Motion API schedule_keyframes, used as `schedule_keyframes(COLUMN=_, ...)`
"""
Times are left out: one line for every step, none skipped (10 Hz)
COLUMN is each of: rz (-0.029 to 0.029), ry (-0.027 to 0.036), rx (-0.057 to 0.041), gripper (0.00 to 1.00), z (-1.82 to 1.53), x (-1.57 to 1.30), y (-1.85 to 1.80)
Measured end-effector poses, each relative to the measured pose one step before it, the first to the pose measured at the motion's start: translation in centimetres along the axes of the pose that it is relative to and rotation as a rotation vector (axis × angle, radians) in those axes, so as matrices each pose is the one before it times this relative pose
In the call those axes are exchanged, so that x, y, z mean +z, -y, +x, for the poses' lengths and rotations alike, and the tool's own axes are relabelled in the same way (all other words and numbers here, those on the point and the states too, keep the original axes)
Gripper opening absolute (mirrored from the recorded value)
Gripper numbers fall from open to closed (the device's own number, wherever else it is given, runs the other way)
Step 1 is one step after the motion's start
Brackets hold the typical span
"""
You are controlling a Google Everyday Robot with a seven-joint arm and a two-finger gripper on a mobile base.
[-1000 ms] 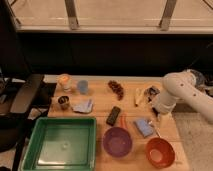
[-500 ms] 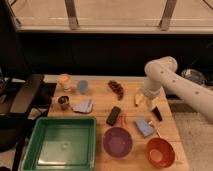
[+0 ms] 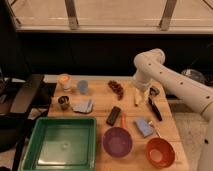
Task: Place banana in plastic cup
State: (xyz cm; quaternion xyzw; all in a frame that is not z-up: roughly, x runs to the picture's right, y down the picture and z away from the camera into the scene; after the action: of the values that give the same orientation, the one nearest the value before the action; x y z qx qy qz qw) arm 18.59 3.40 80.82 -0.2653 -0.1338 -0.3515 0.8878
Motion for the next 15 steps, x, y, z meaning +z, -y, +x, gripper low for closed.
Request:
schedule_keyframes(rz=0.00039, ry=0.00017, rx=-0.00285, gripper=0.72, z=-0.121, x=0.236, y=0.062)
schedule_keyframes(rz=0.00941, ry=-0.01200, rx=0.00288, gripper=0.72, z=0.519, x=0.187, y=0.297)
schedule_keyframes(rz=0.00423, ry=-0.01046, rx=-0.00029, gripper=0.72, z=0.486, x=0.344, y=0.519)
schedule_keyframes(rz=0.01137, ry=-0.01111, rx=-0.00523, gripper=0.72, z=0.649, x=0.761, y=1.409)
schedule_keyframes(rz=0.00542, ry=-0.00782, rx=0.00007, gripper=0.72, z=0.584, x=0.774, y=0.749)
schedule_keyframes(rz=-0.00040, ry=-0.00836, rx=0.00528, gripper=0.72, z=0.643, x=0.688, y=0.169)
schedule_keyframes(rz=-0.00354, ry=-0.00986, rx=0.00694, gripper=0.72, z=0.830, x=0.762, y=0.106)
schedule_keyframes(rz=-0.00695, ry=0.00193, rx=0.00945, gripper=0.72, z=0.628, x=1.050, y=0.286)
schedule_keyframes(rz=-0.00111, ry=0.00483, rx=0.00781, gripper=0.72, z=0.417, x=0.820, y=0.180)
schedule_keyframes(rz=-0.01110, ry=0.00198, rx=0.00751, gripper=0.72, z=0.678, x=1.189, y=-0.353)
schedule_keyframes(rz=-0.01686, ry=-0.00264, rx=-0.00832, gripper=0.72, z=0.423, x=0.997, y=-0.251)
schedule_keyframes(rz=-0.01025, ry=0.00402, rx=-0.01021, gripper=0.72, z=0.127, x=0.779, y=0.164)
schedule_keyframes(rz=-0.00043, ry=0.00546, rx=-0.00479, gripper=0.72, z=0.230, x=0.422, y=0.190)
schedule_keyframes(rz=-0.01297, ry=-0.00028, rx=-0.00002, gripper=0.72, z=1.043, x=0.745, y=-0.682)
schedule_keyframes(rz=-0.00192, ry=0.00818, rx=0.00094, gripper=0.72, z=0.717, x=0.648, y=-0.492)
